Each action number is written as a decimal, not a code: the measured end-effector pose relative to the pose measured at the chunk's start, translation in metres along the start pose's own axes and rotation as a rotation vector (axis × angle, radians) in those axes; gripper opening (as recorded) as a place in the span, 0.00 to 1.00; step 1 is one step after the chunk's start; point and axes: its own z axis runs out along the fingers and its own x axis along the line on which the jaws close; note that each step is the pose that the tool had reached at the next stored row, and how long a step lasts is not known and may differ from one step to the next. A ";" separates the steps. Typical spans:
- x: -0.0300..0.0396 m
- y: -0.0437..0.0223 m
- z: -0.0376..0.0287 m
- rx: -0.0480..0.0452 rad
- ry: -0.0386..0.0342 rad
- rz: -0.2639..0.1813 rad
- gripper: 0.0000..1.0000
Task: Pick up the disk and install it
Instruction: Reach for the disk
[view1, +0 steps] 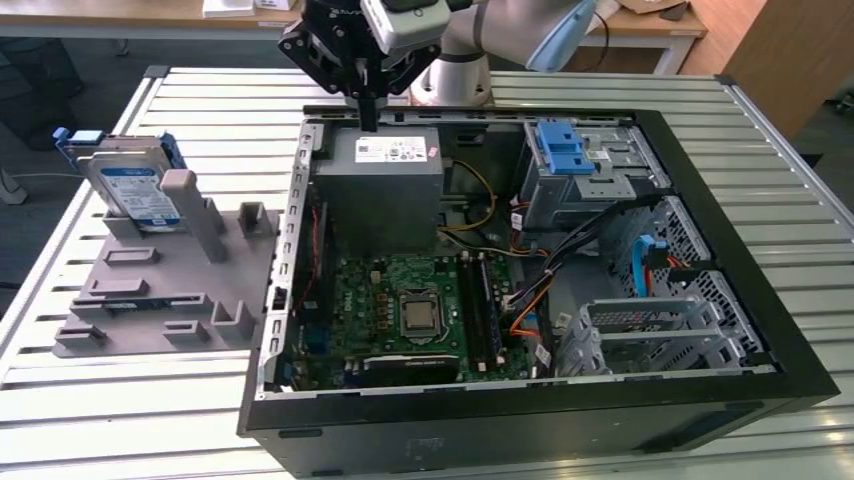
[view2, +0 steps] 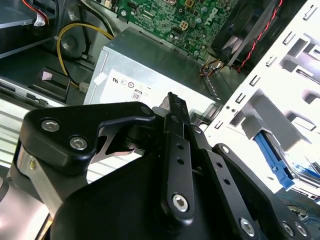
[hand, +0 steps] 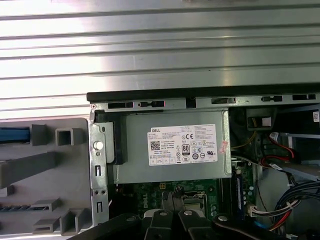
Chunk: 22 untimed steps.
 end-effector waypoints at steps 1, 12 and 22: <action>0.0001 0.0000 0.0000 -0.0001 -0.0001 0.000 0.11; 0.0036 -0.0003 0.0000 0.0000 0.0000 0.000 0.11; 0.0070 -0.0005 0.0002 0.0000 0.0000 0.000 0.11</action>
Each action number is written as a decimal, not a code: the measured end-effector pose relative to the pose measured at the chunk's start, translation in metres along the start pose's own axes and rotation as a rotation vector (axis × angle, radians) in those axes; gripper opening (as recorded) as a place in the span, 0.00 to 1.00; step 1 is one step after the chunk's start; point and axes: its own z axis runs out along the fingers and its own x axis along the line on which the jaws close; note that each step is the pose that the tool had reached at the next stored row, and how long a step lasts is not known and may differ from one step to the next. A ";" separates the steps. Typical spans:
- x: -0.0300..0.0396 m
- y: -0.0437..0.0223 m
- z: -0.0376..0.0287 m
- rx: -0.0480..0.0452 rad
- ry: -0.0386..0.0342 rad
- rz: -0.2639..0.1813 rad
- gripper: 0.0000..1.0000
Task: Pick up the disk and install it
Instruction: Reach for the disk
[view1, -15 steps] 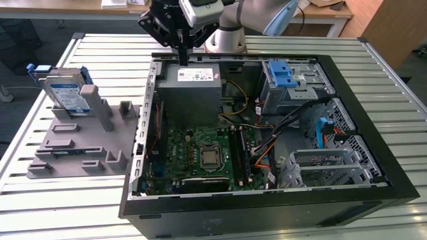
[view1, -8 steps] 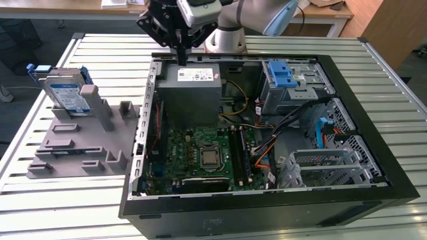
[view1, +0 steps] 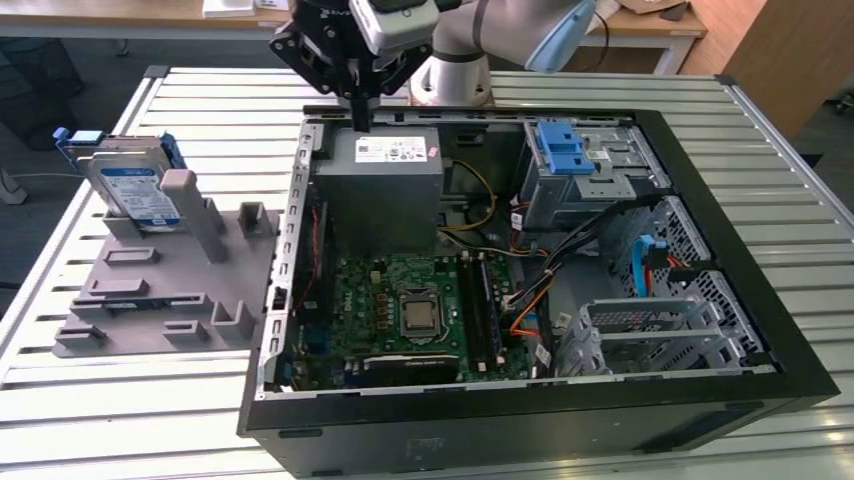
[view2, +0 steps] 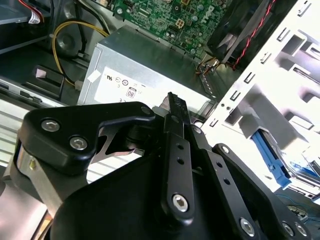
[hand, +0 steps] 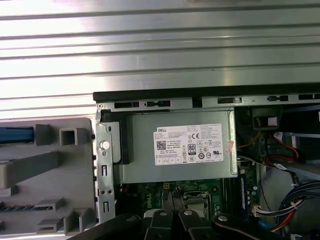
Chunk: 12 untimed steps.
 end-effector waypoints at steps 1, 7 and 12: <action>0.0004 0.0000 0.0001 0.0000 0.0000 0.000 0.11; 0.0021 -0.0002 0.0003 0.0000 0.0000 0.000 0.11; 0.0030 -0.0003 0.0005 0.0000 0.0000 0.000 0.11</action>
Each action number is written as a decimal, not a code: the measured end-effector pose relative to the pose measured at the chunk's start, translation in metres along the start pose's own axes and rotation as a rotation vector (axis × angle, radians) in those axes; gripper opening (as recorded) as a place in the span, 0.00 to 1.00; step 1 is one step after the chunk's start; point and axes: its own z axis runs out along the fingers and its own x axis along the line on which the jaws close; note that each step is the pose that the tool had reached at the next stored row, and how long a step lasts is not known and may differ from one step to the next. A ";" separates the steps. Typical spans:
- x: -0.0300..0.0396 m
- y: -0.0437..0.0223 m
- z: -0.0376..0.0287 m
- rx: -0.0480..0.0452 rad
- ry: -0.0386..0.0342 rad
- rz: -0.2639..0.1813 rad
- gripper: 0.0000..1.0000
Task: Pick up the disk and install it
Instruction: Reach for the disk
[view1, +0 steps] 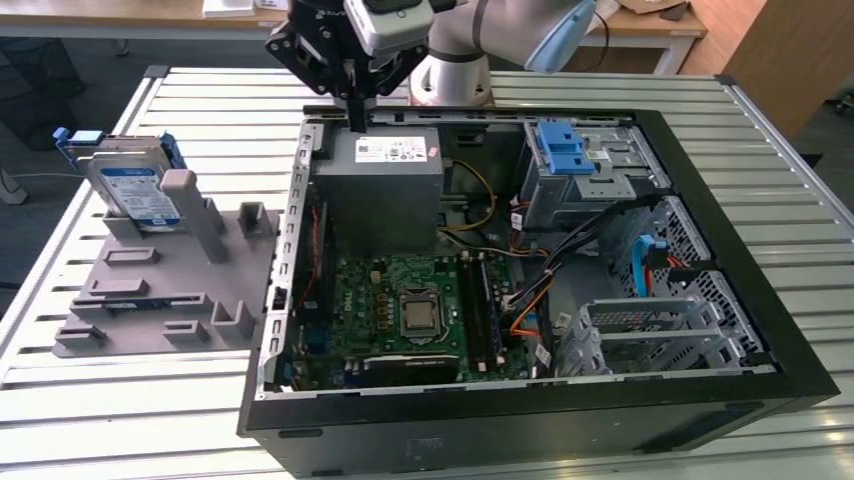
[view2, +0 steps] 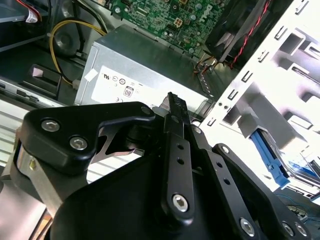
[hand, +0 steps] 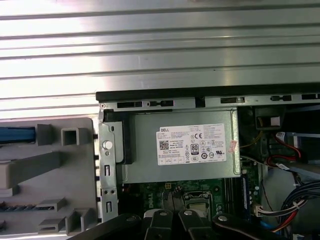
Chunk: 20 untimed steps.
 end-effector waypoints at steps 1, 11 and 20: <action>0.0002 0.0000 0.0000 0.0000 0.0001 0.000 0.11; 0.0024 -0.0002 0.0006 0.0000 0.0000 0.000 0.11; 0.0058 -0.0005 0.0008 0.0000 0.0000 0.000 0.11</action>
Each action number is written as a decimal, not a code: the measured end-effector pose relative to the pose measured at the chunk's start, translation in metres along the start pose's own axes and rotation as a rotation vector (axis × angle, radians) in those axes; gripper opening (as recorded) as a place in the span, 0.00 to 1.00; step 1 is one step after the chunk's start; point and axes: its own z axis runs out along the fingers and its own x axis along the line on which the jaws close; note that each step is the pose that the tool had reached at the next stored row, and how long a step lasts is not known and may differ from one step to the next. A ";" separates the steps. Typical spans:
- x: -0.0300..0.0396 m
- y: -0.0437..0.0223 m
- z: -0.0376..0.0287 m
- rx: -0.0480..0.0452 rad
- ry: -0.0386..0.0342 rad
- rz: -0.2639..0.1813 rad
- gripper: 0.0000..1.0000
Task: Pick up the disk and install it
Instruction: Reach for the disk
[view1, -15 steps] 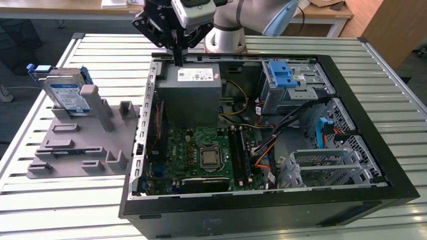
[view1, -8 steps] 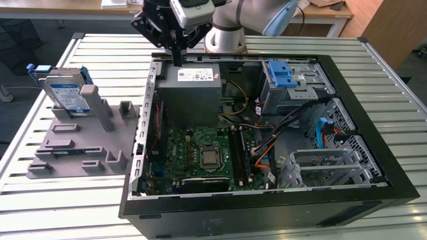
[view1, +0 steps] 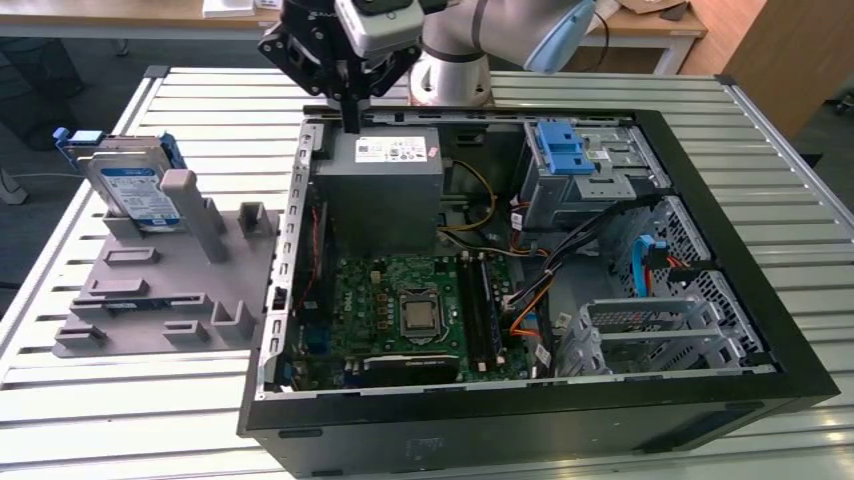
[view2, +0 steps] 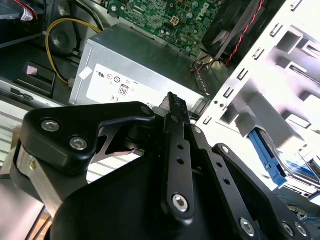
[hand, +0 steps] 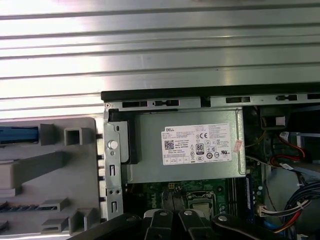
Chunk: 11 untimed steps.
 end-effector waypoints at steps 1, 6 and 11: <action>0.0004 0.0000 0.0000 0.0000 0.0000 0.000 0.11; 0.0029 -0.0002 0.0001 -0.0001 0.0000 0.000 0.11; 0.0062 -0.0005 0.0001 0.0000 0.0000 0.000 0.11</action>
